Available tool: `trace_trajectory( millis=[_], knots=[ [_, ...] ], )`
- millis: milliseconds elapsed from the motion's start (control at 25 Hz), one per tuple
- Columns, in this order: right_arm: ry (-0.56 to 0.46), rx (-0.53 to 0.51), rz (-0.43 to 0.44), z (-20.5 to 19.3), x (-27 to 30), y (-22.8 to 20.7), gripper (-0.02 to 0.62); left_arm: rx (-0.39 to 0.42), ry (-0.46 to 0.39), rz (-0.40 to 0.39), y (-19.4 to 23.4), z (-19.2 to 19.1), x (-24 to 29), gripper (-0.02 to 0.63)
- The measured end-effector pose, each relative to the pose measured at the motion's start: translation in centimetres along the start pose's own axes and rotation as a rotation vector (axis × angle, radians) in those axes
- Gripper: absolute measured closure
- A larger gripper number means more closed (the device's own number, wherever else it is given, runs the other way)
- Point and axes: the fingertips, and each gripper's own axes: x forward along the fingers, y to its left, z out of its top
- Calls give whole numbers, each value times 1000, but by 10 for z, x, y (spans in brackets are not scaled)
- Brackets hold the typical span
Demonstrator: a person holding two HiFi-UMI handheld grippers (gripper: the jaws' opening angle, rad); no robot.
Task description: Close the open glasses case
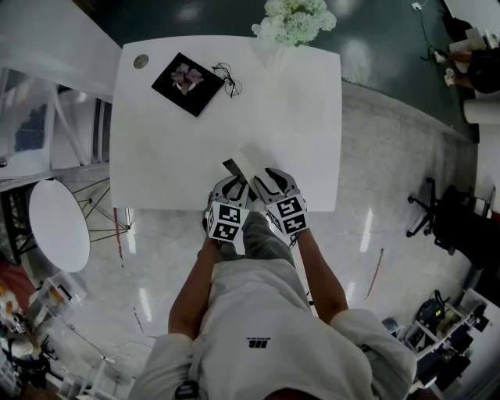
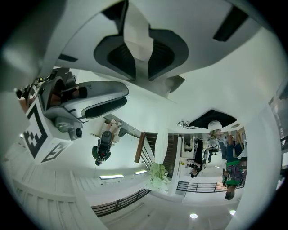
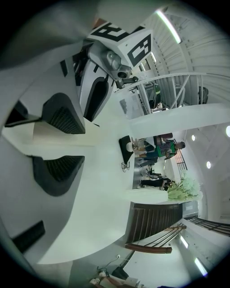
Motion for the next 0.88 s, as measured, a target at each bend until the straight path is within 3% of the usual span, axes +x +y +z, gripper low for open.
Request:
trace_trajectory(
  millis=[880],
  knots=[
    [0,-10,25,-4,1,23,443,-26,29,33,5,-24,-12,508]
  ],
)
